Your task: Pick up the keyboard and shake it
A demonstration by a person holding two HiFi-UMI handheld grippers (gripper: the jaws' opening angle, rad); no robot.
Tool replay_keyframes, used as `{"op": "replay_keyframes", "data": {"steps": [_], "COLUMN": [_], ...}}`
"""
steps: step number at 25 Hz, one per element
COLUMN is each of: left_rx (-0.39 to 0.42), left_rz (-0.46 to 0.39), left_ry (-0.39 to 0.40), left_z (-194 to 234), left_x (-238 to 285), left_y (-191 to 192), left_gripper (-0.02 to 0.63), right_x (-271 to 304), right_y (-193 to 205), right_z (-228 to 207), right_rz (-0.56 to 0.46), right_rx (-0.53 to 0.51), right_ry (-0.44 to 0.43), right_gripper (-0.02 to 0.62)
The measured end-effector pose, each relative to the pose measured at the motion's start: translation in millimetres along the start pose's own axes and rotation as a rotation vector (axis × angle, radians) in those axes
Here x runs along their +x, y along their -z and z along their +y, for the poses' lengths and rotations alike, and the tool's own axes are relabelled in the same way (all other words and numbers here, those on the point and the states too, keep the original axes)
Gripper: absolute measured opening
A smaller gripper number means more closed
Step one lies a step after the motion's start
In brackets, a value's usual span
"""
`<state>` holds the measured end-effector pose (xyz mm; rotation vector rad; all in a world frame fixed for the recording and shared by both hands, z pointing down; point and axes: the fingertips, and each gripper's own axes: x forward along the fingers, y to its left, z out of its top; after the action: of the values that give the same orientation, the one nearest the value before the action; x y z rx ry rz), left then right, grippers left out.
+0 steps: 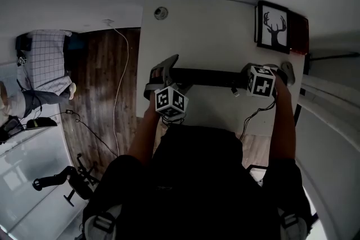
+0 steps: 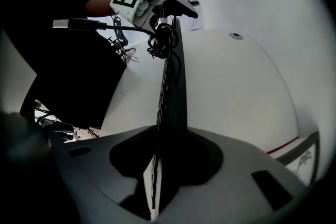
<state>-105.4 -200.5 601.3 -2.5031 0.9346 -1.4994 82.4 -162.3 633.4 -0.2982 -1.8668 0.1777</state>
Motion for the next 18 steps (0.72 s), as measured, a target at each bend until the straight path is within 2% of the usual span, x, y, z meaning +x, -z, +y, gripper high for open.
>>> {"op": "replay_keyframes", "data": {"steps": [3, 6, 8, 10, 12, 13, 16, 18], "left_rx": [-0.162, -0.308, -0.429, -0.551, -0.623, -0.642, -0.669, -0.664], "left_rz": [-0.027, 0.005, 0.015, 0.001, -0.023, -0.034, -0.051, -0.052], "left_ry": [-0.106, -0.128, -0.075, 0.053, 0.167, 0.186, 0.162, 0.180], "left_z": [27.6, 43.0, 40.5, 23.7, 6.6, 4.0, 11.9, 12.3], "left_x": [-22.3, -34.5, -33.8, -23.4, -9.9, -4.0, 10.8, 19.3], "left_y": [20.8, 55.3, 74.4, 84.4, 83.9, 82.9, 81.6, 79.4], "left_gripper": [0.497, 0.495, 0.495, 0.495, 0.495, 0.500, 0.491, 0.491], "right_x": [0.7, 0.6, 0.8, 0.7, 0.9, 1.5, 6.5, 12.8], "right_y": [-0.5, 0.3, 0.0, 0.0, 0.3, 0.6, 3.9, 9.7], "right_z": [-2.8, -2.6, -3.4, -4.4, -5.4, -6.3, -11.6, -14.1], "right_rz": [-0.002, -0.001, 0.004, 0.006, 0.004, 0.004, 0.016, 0.035], "right_rx": [-0.003, 0.001, 0.004, 0.005, 0.010, 0.014, 0.036, 0.062], "right_ry": [-0.018, -0.040, -0.048, -0.055, -0.059, -0.060, -0.059, -0.056], "right_gripper": [0.124, 0.126, 0.127, 0.129, 0.130, 0.131, 0.148, 0.184]}}
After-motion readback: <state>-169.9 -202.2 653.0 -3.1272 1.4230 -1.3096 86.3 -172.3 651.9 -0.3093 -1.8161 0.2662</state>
